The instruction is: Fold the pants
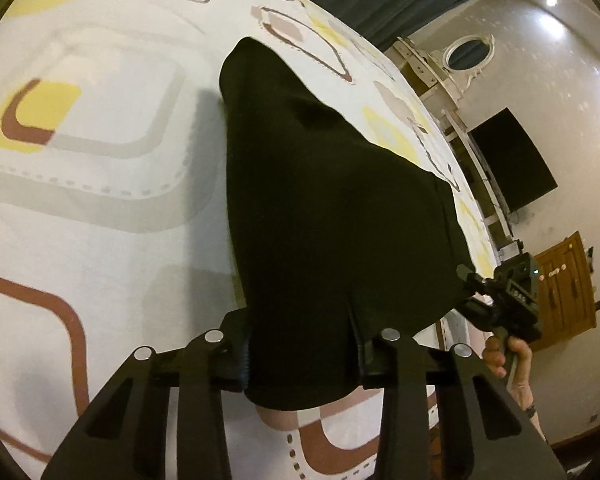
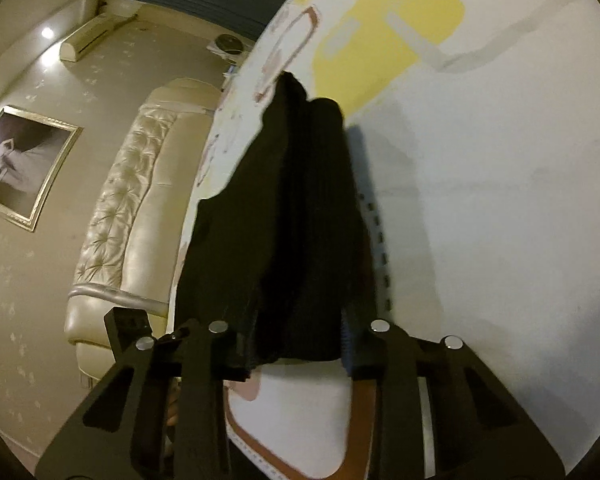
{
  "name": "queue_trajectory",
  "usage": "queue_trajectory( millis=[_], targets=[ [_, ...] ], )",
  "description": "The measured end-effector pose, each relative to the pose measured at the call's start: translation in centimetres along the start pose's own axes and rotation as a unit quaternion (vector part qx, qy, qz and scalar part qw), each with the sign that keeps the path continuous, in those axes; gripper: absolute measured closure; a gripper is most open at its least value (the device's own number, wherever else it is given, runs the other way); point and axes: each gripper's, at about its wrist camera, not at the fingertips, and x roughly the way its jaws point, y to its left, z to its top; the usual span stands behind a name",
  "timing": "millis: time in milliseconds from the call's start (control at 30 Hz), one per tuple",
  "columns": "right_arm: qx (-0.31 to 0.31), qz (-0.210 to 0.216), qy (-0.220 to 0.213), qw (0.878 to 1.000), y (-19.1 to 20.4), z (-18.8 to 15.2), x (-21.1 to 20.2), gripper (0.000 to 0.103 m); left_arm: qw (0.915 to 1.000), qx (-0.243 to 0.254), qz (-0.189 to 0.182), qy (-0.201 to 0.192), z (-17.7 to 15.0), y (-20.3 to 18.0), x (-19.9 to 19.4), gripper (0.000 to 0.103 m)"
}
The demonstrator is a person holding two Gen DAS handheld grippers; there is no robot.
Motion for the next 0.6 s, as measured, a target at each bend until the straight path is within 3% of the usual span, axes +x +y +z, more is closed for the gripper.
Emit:
queue_trajectory(
  millis=[167,300,600],
  targets=[
    [-0.002,0.008,0.009,1.0,0.6,-1.4,-1.1,0.074,1.0,0.006,0.001,0.006,-1.4,-0.2,-1.0,0.067],
    [0.017,0.012,0.015,1.0,-1.3,-2.8,-1.1,0.073,1.0,0.008,-0.002,0.005,-2.3,0.9,-0.3,0.065],
    [0.02,0.026,0.003,0.999,-2.8,-3.4,-0.9,0.074,0.9999,0.014,-0.005,-0.002,-2.1,1.0,1.0,0.061]
  ],
)
